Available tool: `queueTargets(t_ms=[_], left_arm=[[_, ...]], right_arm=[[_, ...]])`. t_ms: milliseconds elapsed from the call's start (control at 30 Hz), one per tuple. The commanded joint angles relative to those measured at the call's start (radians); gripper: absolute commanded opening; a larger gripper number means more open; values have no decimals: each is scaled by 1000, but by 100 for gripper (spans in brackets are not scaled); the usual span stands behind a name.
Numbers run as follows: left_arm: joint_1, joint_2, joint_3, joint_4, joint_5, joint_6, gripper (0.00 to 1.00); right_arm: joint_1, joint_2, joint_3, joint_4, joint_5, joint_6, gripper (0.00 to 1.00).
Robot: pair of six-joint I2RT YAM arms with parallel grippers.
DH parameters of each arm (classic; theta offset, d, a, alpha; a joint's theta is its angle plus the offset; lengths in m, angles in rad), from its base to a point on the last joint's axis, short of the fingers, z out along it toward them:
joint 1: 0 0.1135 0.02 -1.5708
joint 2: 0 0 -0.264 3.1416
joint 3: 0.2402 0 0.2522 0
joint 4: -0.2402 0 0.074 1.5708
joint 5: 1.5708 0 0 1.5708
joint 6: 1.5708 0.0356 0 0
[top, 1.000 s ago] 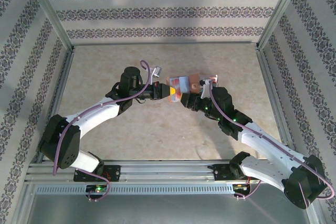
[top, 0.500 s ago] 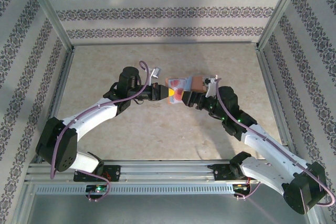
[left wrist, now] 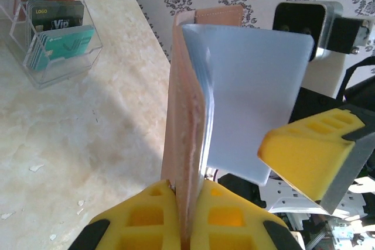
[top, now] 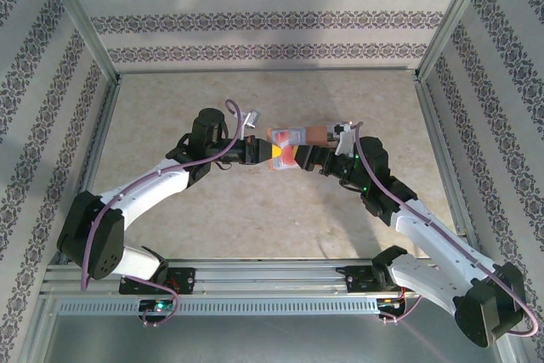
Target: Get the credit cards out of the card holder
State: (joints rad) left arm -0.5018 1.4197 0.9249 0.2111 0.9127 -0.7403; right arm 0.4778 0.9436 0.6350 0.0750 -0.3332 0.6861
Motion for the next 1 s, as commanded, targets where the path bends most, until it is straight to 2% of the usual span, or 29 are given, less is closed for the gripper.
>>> queueTargets(t_ms=[0,200,267,367,467,533,667,733,900,967], left_arm=[[10,-39,18,-38,14,52,0],[11,-37,23,-56,12,63,0],[11,-38,22,-57,17,62,0],[12,-41,15,-57,21,62,0],[11,-44,1,-57,17,61,1],[11,-45,-15,-54,12,58,9],[20,-50,-67,-33,12,37,17],[30,-56,-111,-8,3,17,23],[59,-59,-205,47,-19,-37,54],[69,-64,-229,40,-39,-40,61]], right_arm=[[-20,3,26,18,-51,30,98],[-33,-4,19,15,-82,30,98],[-36,0,13,11,-81,29,93],[-39,12,5,12,-89,27,72],[-39,23,0,17,-103,29,48],[-38,23,-3,17,-105,34,31],[-30,35,-16,17,-103,60,3],[-7,52,-26,17,-89,70,0],[65,89,-55,26,1,116,0],[86,112,-70,43,26,145,0]])
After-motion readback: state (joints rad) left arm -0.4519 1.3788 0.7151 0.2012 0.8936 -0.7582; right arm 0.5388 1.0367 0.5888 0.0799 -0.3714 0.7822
